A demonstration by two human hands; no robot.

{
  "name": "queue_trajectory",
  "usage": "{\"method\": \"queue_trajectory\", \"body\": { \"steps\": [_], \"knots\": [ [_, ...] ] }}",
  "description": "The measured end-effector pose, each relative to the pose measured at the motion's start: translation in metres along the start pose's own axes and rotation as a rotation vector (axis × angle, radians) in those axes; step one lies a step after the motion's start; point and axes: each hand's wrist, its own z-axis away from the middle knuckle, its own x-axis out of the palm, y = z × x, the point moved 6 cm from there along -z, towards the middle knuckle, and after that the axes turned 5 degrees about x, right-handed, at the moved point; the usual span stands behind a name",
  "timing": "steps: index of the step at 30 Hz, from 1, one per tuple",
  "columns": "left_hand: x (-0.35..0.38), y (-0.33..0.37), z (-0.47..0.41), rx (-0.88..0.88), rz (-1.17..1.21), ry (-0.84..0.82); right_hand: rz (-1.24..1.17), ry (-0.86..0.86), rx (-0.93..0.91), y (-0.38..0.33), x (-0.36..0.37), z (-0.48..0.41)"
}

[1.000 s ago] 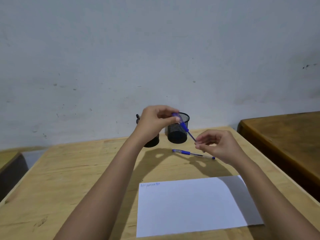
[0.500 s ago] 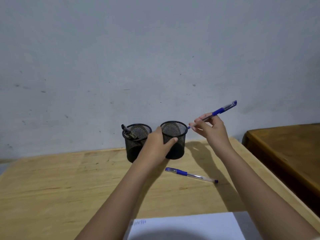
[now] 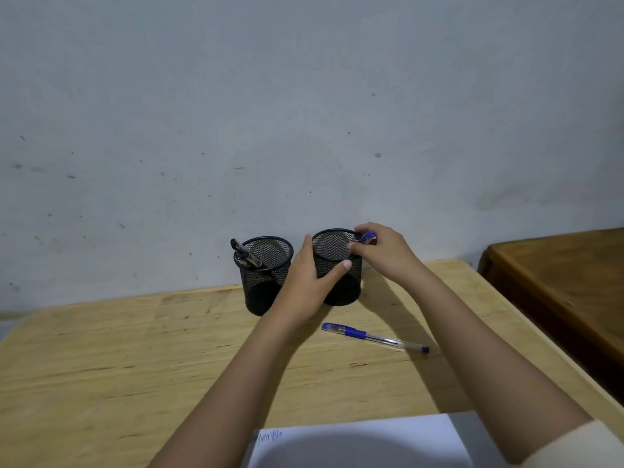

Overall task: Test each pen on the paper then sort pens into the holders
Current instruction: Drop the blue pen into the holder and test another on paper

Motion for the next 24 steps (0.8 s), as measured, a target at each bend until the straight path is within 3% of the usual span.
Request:
{"method": "queue_trajectory", "body": {
  "steps": [7, 12, 15, 20, 24],
  "knots": [
    [-0.012, 0.024, 0.031, 0.039, -0.102, -0.128, -0.113, -0.042, 0.035, 0.014, -0.02, 0.046],
    [-0.007, 0.004, 0.081, 0.049, -0.36, -0.419, 0.039, -0.056, 0.004, 0.039, -0.005, 0.094],
    [-0.004, -0.021, 0.102, 0.017, -0.59, -0.544, 0.272, -0.111, -0.054, 0.046, 0.012, 0.113],
    [-0.003, -0.028, 0.109, 0.043, -0.666, -0.55, 0.459, -0.036, -0.164, 0.046, 0.023, 0.121],
    [-0.011, -0.018, 0.11, 0.016, -0.474, -0.461, 0.432, -0.047, -0.164, 0.037, 0.02, 0.13]
  ]
}}
